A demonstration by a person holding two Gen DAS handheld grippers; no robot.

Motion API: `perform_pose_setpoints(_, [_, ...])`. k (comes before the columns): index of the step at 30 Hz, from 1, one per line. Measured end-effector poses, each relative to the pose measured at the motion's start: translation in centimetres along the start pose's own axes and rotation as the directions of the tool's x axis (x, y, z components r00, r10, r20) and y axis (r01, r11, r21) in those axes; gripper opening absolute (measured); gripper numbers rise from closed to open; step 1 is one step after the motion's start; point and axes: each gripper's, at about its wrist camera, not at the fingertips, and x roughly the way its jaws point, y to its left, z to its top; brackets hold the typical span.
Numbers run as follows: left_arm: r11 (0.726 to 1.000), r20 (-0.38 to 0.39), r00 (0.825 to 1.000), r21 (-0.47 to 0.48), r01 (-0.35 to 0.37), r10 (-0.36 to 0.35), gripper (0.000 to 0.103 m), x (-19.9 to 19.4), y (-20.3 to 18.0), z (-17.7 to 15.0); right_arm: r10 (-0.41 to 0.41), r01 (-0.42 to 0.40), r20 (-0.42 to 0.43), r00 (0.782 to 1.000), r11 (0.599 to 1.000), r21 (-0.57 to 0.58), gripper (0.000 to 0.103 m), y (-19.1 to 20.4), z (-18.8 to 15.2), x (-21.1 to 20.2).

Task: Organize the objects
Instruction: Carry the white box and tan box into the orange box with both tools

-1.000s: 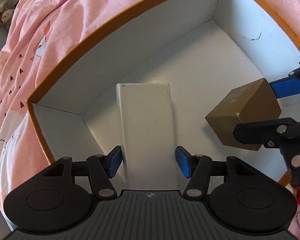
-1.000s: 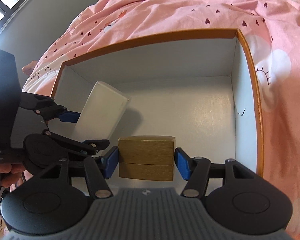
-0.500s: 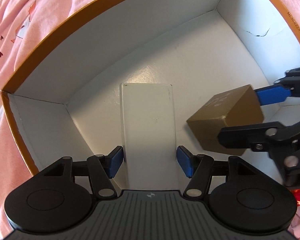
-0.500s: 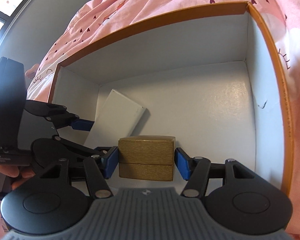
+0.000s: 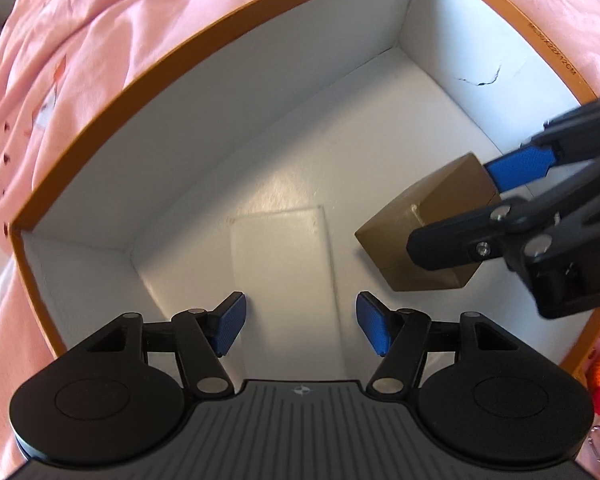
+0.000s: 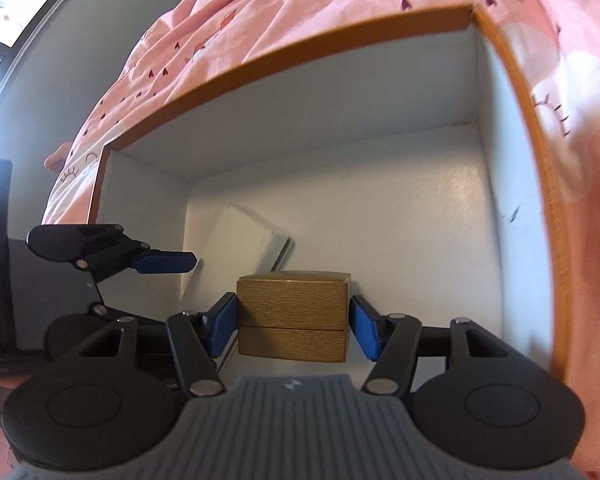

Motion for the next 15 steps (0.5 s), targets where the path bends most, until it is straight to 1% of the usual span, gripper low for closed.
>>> perform_pose_setpoints(4, [0.996,0.009,0.997,0.034,-0.080,0.080,0.074,0.6,-0.1,0.0,-0.034,0.034,0.023,0.999,0.999,0.002,0.062,-0.8,0.5,-1.1])
perform_pose_setpoints(6, [0.994,-0.016,0.994,0.015,-0.111,0.111,0.072,0.9,0.3,-0.1,-0.039,0.039,0.026,0.999,0.999,0.004,0.062,-1.2,0.5,-1.4])
perform_pose_setpoints(8, [0.993,-0.045,0.993,-0.055,-0.108,0.106,0.071,0.8,1.3,-0.2,-0.027,0.027,0.021,0.999,1.000,0.003,0.062,-1.4,0.4,-1.5])
perform_pose_setpoints(10, [0.986,-0.074,0.993,-0.133,-0.101,0.091,0.069,0.6,2.7,-0.5,-0.030,0.030,0.022,0.999,1.000,-0.004,0.062,-1.2,0.4,-1.4])
perform_pose_setpoints(11, [0.980,-0.091,0.992,-0.173,-0.099,0.084,0.069,0.5,3.4,-0.6,-0.035,0.035,0.025,0.999,0.999,-0.010,0.062,-1.1,0.4,-1.3])
perform_pose_setpoints(13, [0.956,-0.135,0.988,-0.271,-0.109,0.074,0.068,0.5,5.0,-1.0,-0.042,0.043,0.027,0.999,0.999,-0.016,0.062,-1.0,0.6,-1.1])
perform_pose_setpoints(15, [0.943,-0.156,0.984,-0.308,-0.130,0.085,0.068,0.3,6.1,-1.4,-0.039,0.040,0.026,0.999,0.999,-0.017,0.063,-0.9,0.8,-1.0])
